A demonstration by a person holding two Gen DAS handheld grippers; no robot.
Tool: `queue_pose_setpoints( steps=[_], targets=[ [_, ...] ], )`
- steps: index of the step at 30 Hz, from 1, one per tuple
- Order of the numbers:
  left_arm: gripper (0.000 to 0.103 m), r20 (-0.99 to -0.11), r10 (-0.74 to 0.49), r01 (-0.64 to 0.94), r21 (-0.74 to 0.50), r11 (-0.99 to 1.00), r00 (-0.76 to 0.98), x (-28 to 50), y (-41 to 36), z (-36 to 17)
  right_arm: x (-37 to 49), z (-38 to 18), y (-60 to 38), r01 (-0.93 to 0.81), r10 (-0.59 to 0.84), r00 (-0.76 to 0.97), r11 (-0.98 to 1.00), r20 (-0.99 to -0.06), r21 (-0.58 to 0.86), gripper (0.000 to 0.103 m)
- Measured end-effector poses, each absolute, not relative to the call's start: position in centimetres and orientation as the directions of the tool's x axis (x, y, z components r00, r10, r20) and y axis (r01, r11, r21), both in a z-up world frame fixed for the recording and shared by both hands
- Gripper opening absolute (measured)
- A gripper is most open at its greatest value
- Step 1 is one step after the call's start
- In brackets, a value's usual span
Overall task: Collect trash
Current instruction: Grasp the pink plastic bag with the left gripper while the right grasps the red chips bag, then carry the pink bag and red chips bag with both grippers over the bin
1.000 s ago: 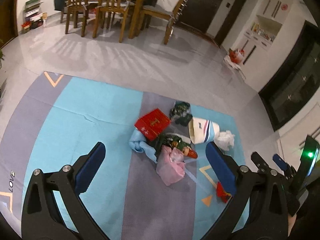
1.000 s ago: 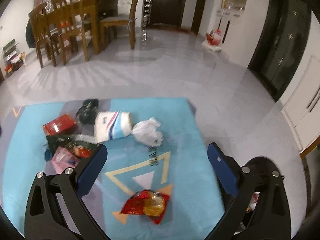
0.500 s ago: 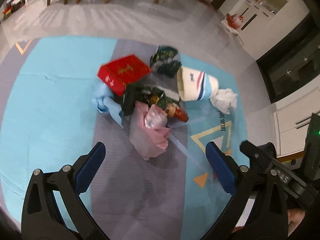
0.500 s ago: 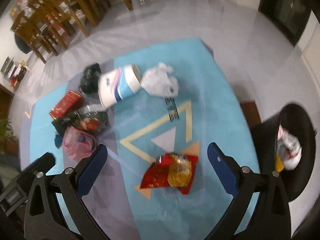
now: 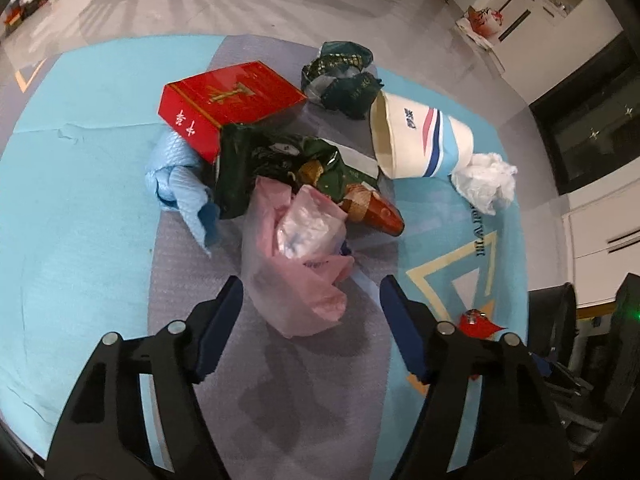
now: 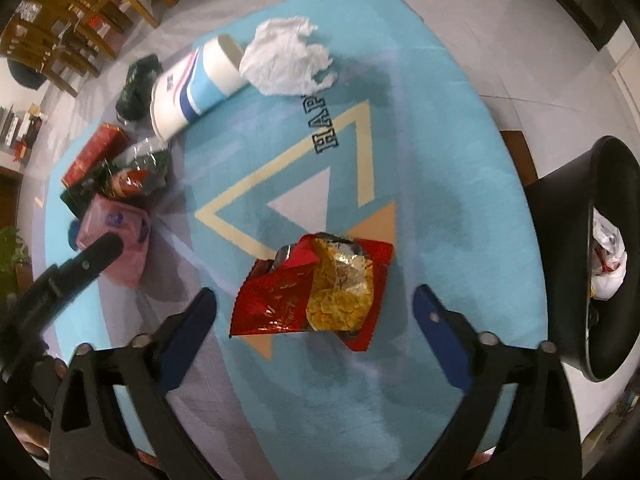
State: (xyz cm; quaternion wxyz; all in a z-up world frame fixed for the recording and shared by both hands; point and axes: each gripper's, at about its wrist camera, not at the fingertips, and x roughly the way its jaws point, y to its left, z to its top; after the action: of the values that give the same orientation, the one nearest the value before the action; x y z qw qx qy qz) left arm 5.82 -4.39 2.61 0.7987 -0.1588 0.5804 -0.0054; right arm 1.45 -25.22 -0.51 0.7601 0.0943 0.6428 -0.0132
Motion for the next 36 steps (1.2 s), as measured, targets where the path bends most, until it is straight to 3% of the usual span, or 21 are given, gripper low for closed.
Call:
queue_pose_setpoints(
  steps=[6, 7, 8, 11, 17, 26, 36],
  targets=[
    [0.047, -0.929, -0.174, -0.181, -0.243, 0.953, 0.326, 5.9, -4.6, 1.7, 1.3, -1.2, -25.1, 0.125, 0.086, 0.142, 0.987, -0.986, 0.104, 0.058],
    [0.044, -0.927, -0.178, -0.176, -0.246, 0.953, 0.329, 5.9, -4.6, 1.7, 1.3, -1.2, -25.2, 0.125, 0.094, 0.143, 0.986, -0.985, 0.113, 0.049],
    [0.042, -0.927, -0.176, -0.173, -0.243, 0.954, 0.331, 5.8, -4.5, 1.7, 1.2, -1.2, -25.2, 0.125, 0.095, 0.14, 0.986, -0.986, 0.113, 0.04],
    [0.041, -0.926, -0.183, -0.178, -0.252, 0.951, 0.331, 5.5, -4.2, 2.2, 1.2, -1.0, -24.9, 0.12, 0.087, 0.142, 0.987, -0.986, 0.105, 0.028],
    [0.04, -0.885, -0.253, -0.119, -0.321, 0.94, 0.39, 3.9, -4.4, 5.9, 1.0, 1.0, -24.1, 0.086, 0.113, 0.196, 0.988, -0.974, 0.132, 0.014],
    [0.041, -0.818, -0.319, -0.051, -0.388, 0.92, 0.478, 1.3, -3.7, 10.9, 0.7, 3.2, -23.4, 0.053, 0.142, 0.273, 0.985, -0.952, 0.162, 0.009],
    [0.041, -0.774, -0.278, -0.024, -0.353, 0.935, 0.569, -0.2, -2.6, 13.7, 0.1, 6.0, -21.8, 0.012, 0.216, 0.358, 0.972, -0.908, 0.236, 0.009]
  ],
)
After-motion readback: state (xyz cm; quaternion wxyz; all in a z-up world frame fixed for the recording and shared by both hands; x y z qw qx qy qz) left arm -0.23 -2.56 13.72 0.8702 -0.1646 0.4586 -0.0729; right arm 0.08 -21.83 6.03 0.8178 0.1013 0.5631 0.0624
